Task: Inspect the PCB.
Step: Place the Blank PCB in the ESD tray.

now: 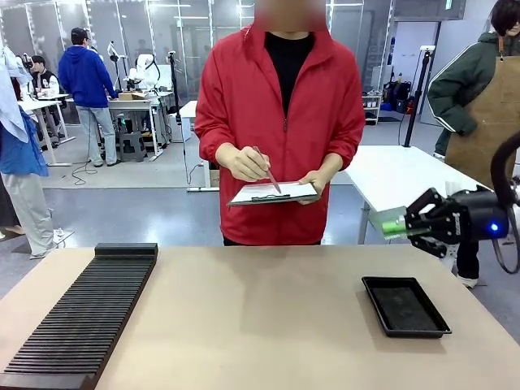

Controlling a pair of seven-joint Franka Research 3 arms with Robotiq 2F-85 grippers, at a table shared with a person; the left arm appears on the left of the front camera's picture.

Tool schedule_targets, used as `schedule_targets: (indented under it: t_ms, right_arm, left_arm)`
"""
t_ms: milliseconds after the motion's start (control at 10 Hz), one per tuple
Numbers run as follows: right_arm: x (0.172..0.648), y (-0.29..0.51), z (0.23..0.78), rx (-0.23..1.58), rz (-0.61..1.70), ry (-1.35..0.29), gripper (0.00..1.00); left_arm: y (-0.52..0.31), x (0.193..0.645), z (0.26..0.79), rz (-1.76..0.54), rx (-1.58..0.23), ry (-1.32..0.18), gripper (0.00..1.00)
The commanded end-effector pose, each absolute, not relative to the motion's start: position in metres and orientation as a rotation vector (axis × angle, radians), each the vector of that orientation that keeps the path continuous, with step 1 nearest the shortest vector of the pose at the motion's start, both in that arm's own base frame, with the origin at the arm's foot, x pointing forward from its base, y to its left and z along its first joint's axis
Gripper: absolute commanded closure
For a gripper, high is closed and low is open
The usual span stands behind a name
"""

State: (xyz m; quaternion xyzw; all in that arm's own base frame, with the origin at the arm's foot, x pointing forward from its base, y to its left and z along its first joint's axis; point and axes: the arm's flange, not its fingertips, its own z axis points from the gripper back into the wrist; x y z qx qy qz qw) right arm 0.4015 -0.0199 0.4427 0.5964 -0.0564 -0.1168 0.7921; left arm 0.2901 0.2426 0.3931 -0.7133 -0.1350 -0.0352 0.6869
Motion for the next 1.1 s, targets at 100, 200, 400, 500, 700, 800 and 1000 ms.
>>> schedule_targets:
  t_ms: [100,200,400,500,700,800,1000]
  right_arm:
    - [0.412,-0.042,0.404,1.255,-0.211,-0.135,0.97]
    - [0.414,-0.049,0.392,1.218,-0.2,-0.158,0.97]
    - [0.42,-0.06,0.36,1.134,-0.233,-0.177,0.97]
    - [0.423,-0.063,0.347,1.08,-0.227,-0.19,0.97]
    - [0.434,-0.064,0.324,1.01,-0.218,-0.214,0.97]
    - [0.441,-0.063,0.313,0.963,-0.211,-0.213,0.97]
    - [0.453,-0.059,0.3,0.883,-0.21,-0.221,0.97]
  left_arm:
    - [0.243,0.289,0.394,-0.079,-1.596,-0.305,0.0]
    - [0.243,0.289,0.394,-0.079,-1.596,-0.305,0.0]
    - [0.243,0.289,0.394,-0.079,-1.596,-0.305,0.0]
    - [0.243,0.289,0.394,-0.079,-1.596,-0.305,0.0]
    - [0.243,0.289,0.394,-0.079,-1.596,-0.305,0.0]
    - [0.243,0.289,0.394,-0.079,-1.596,-0.305,0.0]
    - [0.243,0.289,0.394,-0.079,-1.596,-0.305,0.0]
